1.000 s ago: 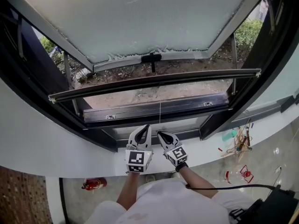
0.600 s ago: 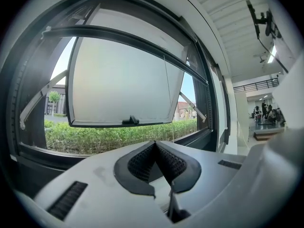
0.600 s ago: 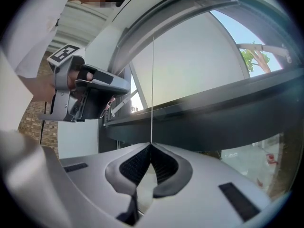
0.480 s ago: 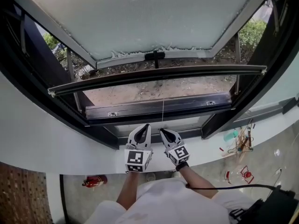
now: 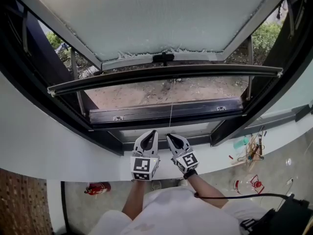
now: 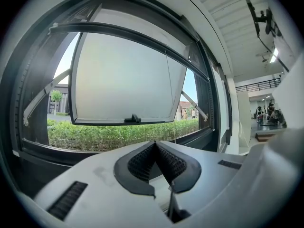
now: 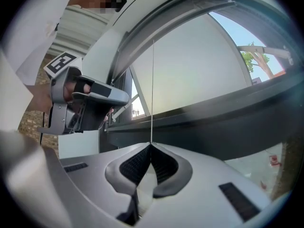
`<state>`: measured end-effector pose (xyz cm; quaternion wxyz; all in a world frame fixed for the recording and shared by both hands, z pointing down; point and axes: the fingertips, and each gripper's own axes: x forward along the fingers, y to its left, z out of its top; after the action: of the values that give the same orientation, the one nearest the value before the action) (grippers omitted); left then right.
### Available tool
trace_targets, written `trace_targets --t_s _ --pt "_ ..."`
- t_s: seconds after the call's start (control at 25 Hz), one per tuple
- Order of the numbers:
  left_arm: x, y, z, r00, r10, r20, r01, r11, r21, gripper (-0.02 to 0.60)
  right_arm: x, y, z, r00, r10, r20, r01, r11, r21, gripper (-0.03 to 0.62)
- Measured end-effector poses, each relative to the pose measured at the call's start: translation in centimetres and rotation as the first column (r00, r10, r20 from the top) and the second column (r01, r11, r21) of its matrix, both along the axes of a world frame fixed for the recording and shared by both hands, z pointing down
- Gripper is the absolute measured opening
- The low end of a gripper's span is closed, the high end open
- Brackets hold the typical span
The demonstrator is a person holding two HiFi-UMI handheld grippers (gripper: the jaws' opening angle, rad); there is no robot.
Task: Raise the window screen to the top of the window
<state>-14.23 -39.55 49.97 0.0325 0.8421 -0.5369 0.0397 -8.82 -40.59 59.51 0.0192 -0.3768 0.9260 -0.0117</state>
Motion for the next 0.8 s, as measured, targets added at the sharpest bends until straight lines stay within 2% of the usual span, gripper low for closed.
trace_targets --t_s 0.36,0.56,0.8 --pt "0.2 -0.2 -0.4 1.0 -0.003 -0.01 0.004 1.0 0.01 0.002 -0.9 -0.1 -6.0 0.996 -0.028 0.09 0.017 0.993 0.116 0.003" --pt "-0.1 -0.3 -0.6 1.0 -0.014 0.0 0.014 1.0 0.017 0.002 -0.7 0.2 -8.2 0.991 -0.037 0.132 0.021 0.992 0.126 0.003" --pt "-0.5 -0.4 -0.4 1.0 -0.021 0.006 0.021 1.0 0.017 0.002 -0.4 0.0 -12.6 0.985 -0.041 0.17 0.003 0.976 0.216 0.003"
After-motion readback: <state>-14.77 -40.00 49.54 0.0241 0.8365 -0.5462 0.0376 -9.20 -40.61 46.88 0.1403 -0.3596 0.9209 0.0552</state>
